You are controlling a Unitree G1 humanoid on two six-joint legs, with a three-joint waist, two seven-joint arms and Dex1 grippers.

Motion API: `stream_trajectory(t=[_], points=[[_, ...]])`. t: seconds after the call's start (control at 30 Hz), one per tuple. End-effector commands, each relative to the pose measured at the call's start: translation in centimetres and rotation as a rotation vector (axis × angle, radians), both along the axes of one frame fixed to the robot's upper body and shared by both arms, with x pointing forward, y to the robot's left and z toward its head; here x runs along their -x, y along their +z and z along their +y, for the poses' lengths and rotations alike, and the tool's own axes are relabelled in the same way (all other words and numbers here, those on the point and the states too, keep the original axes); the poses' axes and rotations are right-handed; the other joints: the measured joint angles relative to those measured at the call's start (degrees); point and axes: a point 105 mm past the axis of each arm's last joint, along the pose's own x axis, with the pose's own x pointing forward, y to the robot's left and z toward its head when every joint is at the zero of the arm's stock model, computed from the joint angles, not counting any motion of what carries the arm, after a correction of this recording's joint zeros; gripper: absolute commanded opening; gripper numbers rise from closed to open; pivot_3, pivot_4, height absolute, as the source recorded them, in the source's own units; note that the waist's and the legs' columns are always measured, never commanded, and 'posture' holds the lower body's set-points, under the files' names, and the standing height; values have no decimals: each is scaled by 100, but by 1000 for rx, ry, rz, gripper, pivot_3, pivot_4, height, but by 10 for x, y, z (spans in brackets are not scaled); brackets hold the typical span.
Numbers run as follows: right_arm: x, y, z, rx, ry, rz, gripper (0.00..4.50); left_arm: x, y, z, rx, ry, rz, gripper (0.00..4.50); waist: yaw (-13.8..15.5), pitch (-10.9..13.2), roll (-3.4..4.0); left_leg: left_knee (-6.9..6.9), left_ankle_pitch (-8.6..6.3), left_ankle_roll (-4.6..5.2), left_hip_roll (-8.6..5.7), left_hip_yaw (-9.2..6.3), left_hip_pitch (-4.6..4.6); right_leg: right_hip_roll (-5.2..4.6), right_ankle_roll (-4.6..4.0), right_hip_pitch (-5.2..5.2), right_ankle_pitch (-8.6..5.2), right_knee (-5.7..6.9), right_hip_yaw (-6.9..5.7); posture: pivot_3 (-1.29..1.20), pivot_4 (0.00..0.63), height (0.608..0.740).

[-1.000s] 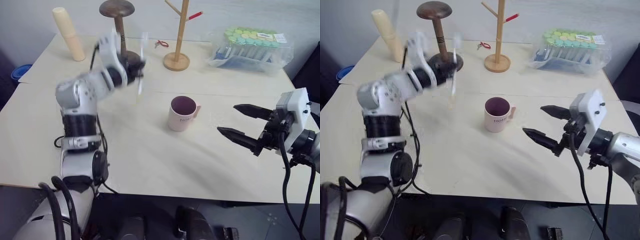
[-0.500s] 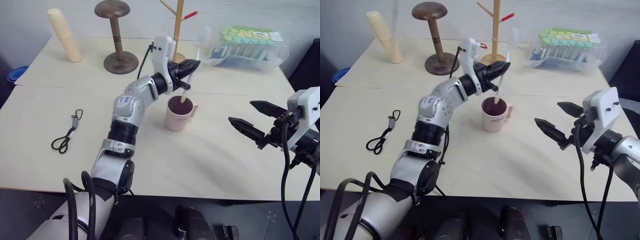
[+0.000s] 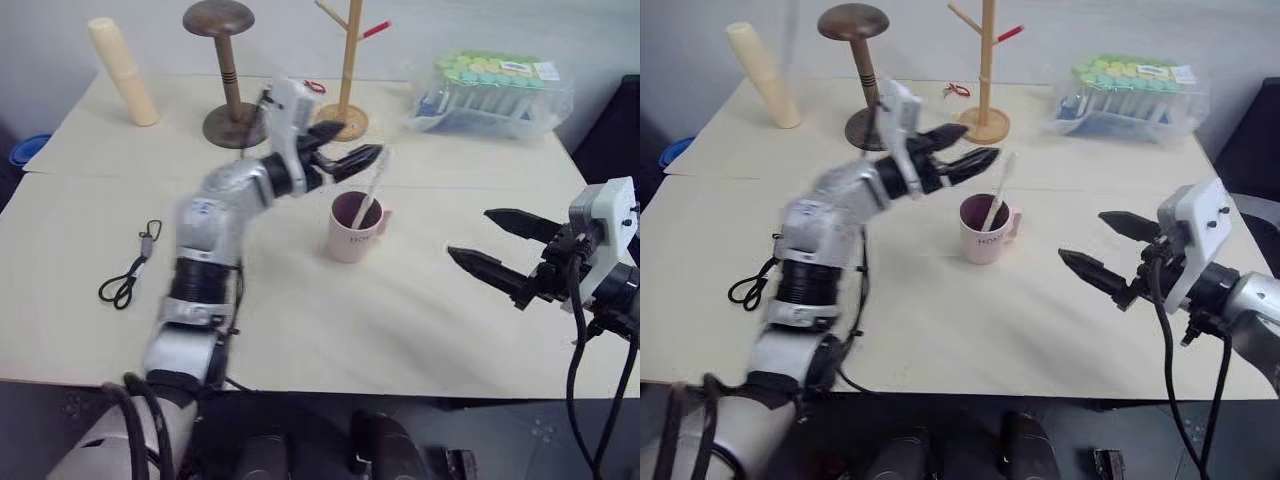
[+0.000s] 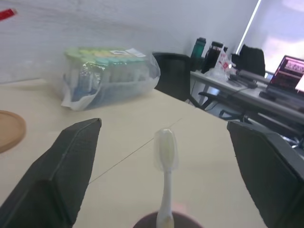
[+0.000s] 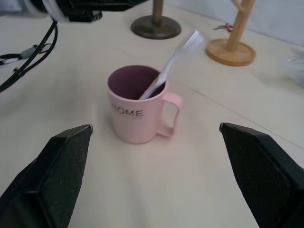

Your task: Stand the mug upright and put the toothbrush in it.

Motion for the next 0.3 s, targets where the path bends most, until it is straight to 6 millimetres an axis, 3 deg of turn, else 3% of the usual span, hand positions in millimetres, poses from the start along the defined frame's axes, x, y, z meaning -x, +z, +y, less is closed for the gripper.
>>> stream_trajectory(t=[0.03,0.13,0.3], points=[[10,4,-1,58,103,20,4500,45,9,39,-223,-203,-90,4445,-32,-1,4,-2,0,0,1,1,2,0,-1,0,-1,0,1,0,150,740],[9,3,-10,104,140,57,4500,77,-8,82,-469,-303,-44,4445,-77,0,7,-8,0,-1,1,8,7,0,-7,-1,-4,-4,2,0,150,740],[-5,8,-21,122,135,49,4500,88,-30,115,-674,-263,2,4445,60,1,6,12,-2,2,-5,-8,6,-7,0,25,0,-17,-2,0,150,740]])
